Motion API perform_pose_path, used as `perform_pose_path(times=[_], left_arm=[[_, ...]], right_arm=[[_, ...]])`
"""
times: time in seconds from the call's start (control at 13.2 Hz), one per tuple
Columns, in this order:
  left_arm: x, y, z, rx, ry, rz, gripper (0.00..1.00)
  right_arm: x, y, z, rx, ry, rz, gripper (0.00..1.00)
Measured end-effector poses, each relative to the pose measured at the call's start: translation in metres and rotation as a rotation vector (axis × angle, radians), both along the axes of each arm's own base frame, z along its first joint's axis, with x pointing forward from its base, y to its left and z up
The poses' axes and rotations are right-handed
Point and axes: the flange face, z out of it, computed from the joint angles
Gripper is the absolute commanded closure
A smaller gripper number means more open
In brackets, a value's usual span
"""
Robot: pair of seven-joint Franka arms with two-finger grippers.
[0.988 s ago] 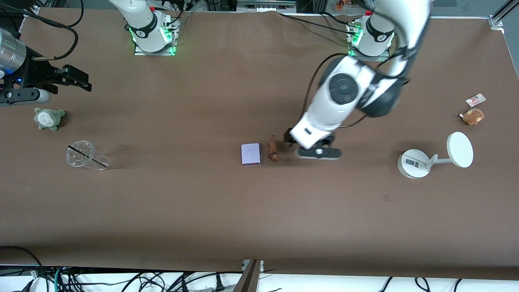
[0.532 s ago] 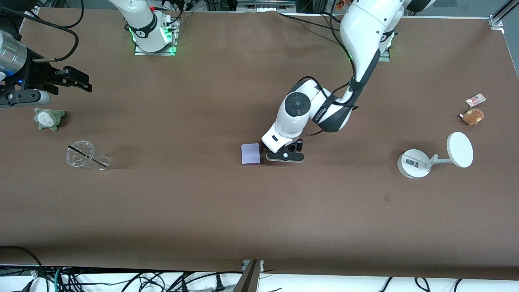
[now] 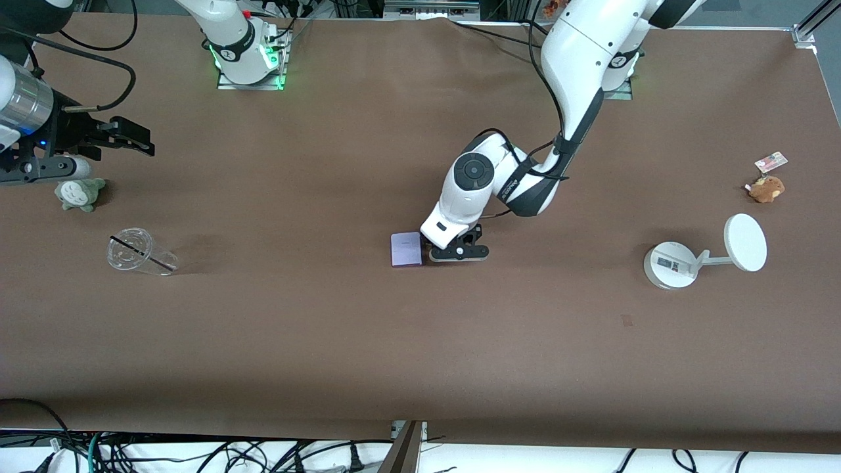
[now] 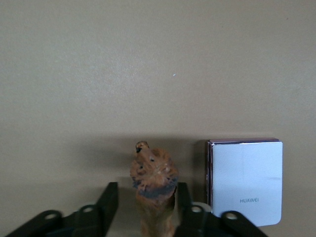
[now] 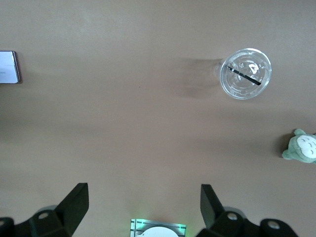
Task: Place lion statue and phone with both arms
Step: 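Carry the lion figurine to the white lamp base and set it down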
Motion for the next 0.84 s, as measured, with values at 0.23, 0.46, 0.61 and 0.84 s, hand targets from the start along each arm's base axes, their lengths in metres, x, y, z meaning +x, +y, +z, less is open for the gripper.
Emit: perform_pose_path(times=[0.23, 0.46, 0.61, 0.84], left_arm=[[0.005, 0.002, 0.002, -0.003, -0.007, 0.015, 0.76], [0.037, 0.035, 0.038, 0.016, -0.008, 0.074, 0.79], [0.061, 0.08, 0.08, 0.054, 0.011, 0.11, 0.78], [0.092, 0.176, 0.117, 0.119, 0.074, 0.044, 0.79]], right_arm=[[0.005, 0.0, 0.004, 0.001, -0.009, 0.0, 0.0], [0.005, 0.0, 0.0, 0.001, 0.011, 0.001, 0.0], [0.006, 0.003, -0.003, 0.001, 0.02, 0.005, 0.0], [0.005, 0.007, 0.0, 0.001, 0.016, 0.014, 0.0]])
